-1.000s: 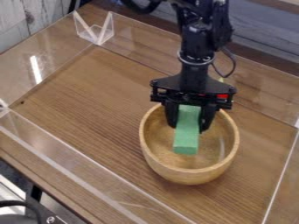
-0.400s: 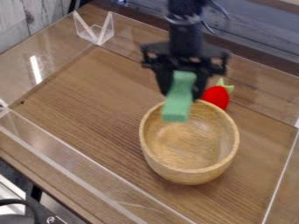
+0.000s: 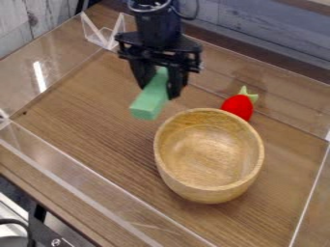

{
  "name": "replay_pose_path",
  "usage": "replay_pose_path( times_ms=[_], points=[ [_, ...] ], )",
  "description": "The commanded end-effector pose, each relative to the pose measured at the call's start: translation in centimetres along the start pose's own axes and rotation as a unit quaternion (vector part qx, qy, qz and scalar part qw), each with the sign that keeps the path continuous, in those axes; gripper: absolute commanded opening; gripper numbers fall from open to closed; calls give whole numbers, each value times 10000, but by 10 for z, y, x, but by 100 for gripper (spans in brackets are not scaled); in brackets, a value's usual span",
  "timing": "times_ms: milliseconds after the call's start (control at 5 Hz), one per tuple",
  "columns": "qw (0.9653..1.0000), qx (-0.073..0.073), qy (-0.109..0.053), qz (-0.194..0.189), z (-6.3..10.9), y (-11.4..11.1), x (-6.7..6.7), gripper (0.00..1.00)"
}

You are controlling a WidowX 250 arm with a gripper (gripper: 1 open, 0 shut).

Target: Remove the green block from the brown bowl and put it on the table

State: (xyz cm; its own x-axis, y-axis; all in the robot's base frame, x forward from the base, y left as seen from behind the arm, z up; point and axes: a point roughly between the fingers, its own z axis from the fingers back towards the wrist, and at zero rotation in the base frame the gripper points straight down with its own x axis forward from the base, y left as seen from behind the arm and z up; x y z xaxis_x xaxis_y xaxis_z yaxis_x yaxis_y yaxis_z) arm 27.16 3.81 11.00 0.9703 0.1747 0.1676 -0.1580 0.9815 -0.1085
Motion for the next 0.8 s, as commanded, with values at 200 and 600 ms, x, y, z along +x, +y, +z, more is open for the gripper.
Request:
replay_pose_path(
  times_ms=[200, 600],
  points=[
    [9994, 136, -133, -302, -8, 11, 3, 0],
    [9990, 252, -77, -372, -26, 17, -2, 0]
  ],
)
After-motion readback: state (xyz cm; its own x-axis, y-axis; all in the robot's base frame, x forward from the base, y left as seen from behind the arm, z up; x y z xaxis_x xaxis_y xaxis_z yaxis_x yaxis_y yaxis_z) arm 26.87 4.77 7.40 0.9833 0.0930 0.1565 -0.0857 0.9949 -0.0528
